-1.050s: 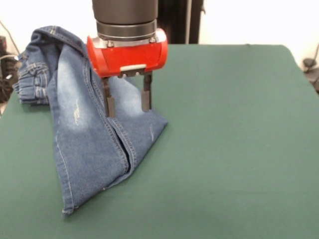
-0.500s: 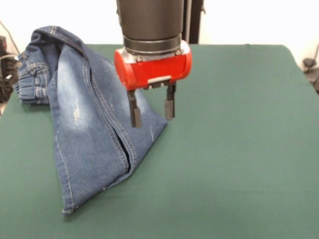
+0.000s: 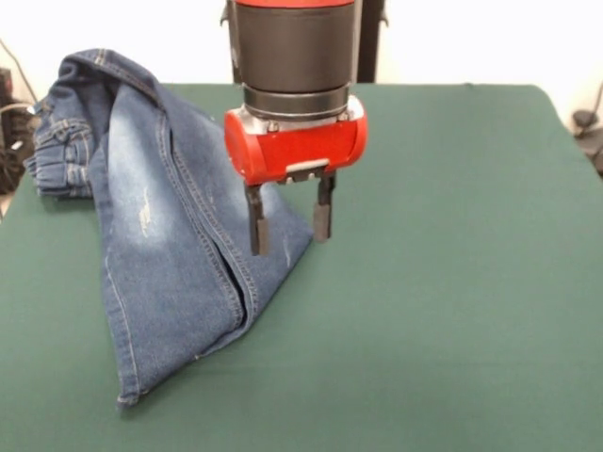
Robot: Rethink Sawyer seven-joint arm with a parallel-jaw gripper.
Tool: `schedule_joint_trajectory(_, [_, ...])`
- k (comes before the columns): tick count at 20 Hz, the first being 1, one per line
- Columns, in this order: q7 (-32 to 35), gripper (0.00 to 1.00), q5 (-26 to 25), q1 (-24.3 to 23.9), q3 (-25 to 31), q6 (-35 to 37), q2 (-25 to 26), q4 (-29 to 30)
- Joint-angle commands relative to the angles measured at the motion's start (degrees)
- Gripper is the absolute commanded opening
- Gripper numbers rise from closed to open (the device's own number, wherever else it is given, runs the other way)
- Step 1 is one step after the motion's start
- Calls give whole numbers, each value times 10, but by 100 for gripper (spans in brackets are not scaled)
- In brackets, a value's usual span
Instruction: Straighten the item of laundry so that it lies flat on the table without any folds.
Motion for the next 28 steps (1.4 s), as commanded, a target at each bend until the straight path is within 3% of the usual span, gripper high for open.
schedule_joint_trajectory(1, [8,100,-48,38,-48,-18,15,19])
schedule_joint_trajectory(18, [72,100,-55,63,-102,-62,41,20])
schedule_joint_trajectory(28, [89,100,-8,68,-114,-76,67,27])
